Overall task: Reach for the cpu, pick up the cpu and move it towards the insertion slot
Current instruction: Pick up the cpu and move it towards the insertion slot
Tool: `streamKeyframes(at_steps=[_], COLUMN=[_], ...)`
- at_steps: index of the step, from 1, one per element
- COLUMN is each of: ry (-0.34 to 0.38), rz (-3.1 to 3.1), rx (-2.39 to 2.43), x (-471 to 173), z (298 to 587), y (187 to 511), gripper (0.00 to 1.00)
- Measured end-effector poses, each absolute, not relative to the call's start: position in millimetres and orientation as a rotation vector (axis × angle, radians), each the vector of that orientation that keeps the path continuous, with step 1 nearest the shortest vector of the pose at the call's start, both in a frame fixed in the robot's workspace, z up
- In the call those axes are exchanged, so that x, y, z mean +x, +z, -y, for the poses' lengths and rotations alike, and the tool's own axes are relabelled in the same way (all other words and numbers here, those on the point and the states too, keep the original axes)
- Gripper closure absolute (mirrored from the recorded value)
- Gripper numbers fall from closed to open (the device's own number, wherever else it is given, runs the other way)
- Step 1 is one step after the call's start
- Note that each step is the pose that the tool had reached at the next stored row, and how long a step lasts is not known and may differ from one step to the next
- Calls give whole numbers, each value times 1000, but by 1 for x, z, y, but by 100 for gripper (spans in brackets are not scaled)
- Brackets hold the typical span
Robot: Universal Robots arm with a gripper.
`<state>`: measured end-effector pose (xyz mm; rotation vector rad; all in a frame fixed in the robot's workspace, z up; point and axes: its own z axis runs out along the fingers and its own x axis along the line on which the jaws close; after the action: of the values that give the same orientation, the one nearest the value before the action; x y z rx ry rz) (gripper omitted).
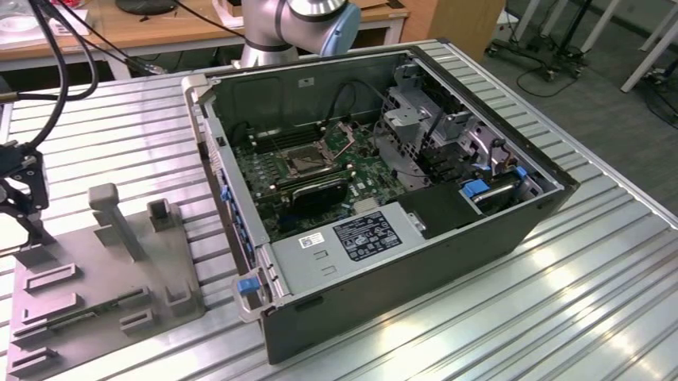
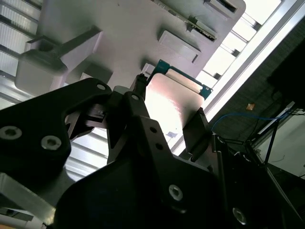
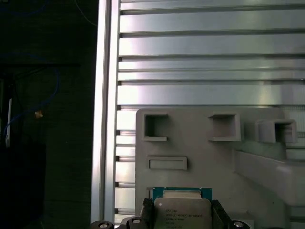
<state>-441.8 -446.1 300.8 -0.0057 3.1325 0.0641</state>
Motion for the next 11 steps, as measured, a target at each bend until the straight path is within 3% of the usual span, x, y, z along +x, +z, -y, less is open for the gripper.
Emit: streamKeyframes(at_steps=[11], ry=[64], rz=[-3133], rx=[-6], x=[-441], z=[446], y=[309], gripper=[45])
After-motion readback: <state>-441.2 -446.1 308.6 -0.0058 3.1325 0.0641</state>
